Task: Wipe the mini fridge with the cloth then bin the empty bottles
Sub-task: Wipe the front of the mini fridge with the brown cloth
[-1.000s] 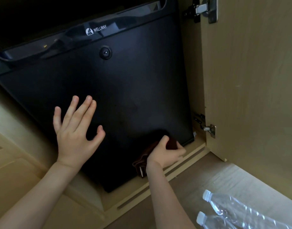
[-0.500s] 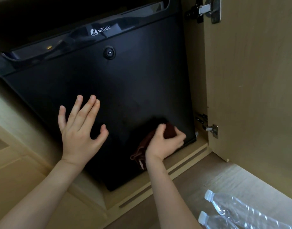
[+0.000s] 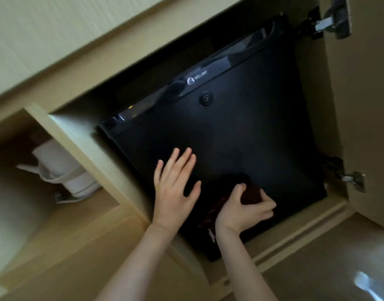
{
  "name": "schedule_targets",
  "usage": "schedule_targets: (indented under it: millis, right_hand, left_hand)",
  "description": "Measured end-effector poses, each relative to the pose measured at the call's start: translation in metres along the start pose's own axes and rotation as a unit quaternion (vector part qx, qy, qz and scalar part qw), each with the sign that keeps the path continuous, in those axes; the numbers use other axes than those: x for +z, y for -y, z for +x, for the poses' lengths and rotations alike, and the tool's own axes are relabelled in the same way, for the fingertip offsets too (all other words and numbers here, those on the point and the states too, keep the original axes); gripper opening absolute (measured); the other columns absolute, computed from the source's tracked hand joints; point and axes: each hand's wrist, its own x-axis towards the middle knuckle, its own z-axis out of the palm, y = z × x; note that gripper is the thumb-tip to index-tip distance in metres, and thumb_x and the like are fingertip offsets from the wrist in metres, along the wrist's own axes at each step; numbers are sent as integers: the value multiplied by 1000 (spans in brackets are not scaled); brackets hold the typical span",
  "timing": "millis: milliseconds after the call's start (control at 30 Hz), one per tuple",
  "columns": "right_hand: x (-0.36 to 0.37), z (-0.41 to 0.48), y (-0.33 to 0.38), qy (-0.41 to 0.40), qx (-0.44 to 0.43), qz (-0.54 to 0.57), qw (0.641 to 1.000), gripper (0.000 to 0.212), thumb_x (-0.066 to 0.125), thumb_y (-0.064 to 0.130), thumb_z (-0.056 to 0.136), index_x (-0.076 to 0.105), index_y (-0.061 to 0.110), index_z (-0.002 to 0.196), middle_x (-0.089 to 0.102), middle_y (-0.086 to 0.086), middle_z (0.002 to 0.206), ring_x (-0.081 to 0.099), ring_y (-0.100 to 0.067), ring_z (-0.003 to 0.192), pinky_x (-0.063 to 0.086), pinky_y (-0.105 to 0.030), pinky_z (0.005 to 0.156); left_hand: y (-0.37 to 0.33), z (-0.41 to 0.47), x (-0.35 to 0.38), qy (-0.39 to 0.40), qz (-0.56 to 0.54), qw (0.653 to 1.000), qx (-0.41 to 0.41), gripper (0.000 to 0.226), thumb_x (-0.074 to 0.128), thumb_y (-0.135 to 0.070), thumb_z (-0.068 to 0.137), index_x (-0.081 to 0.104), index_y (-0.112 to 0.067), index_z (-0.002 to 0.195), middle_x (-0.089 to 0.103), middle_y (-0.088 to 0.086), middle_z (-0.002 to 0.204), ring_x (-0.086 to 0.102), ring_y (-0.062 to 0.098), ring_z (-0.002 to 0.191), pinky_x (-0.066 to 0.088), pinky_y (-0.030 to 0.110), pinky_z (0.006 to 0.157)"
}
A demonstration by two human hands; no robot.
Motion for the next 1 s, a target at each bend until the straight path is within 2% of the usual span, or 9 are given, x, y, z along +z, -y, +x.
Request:
schedule_targets:
  millis: [233,300,433,500,600,700,733,900,1000]
  right_hand:
    - [33,-65,42,148,-207,55,966,42,74,29,79,53,17,113,41,3,110,51,-14,96,47,-22,79]
    - [31,-57,27,126,-192,51,972,43,73,30,80,53,12,114,42,-1,110,49,-12,97,45,-21,79]
    - [8,-46,-11,36,11,21,999,47,70,28,87,49,6,123,43,-16,121,50,-26,100,44,-30,80]
    - [2,-45,-14,20,62,11,998,47,69,25,89,47,7,125,42,-16,124,50,-31,103,46,-34,82]
    - [16,-57,13,39,3,53,998,45,72,25,85,50,10,120,40,-7,117,50,-24,100,49,-33,85]
    - [36,-87,44,93,-66,97,989,42,72,33,80,52,18,114,40,0,110,46,-10,93,39,-6,78]
    - [39,-97,51,115,-90,101,984,42,71,35,79,52,19,113,40,2,109,46,-8,92,38,-4,77]
    - [32,-98,23,169,-222,51,959,44,71,34,81,53,12,115,42,0,109,50,-14,94,50,-27,74]
    - [13,-90,-12,129,-142,13,981,42,73,27,82,52,12,115,42,-6,110,47,-17,96,54,-43,73]
  left_hand:
    - [21,22,-52,26,119,993,0,74,80,-22,78,48,-18,145,38,-1,158,26,18,150,5,41,126]
    - [27,23,-65,41,174,984,11,78,79,-26,77,45,-18,147,37,-1,158,26,23,150,6,42,125]
    - [37,27,-86,70,270,958,71,76,79,-26,76,49,-16,145,45,2,154,33,27,148,5,50,124]
    - [43,33,-93,72,285,950,104,74,82,-25,73,54,-15,141,49,2,151,37,27,146,-1,50,124]
    - [47,36,-100,57,279,954,95,74,83,-30,71,56,-15,139,51,2,150,39,27,145,-4,49,124]
    - [50,30,-99,51,284,953,93,76,80,-36,74,53,-16,142,50,1,151,40,25,144,-3,49,124]
    - [52,28,-98,47,290,951,92,78,79,-38,75,51,-16,144,48,0,152,41,25,143,-2,49,124]
    - [57,30,-93,24,311,946,92,76,69,-45,82,45,-15,148,47,-1,153,40,23,143,4,47,124]
    - [59,31,-90,20,316,944,95,74,67,-46,83,45,-16,148,47,-1,152,40,23,143,5,45,124]
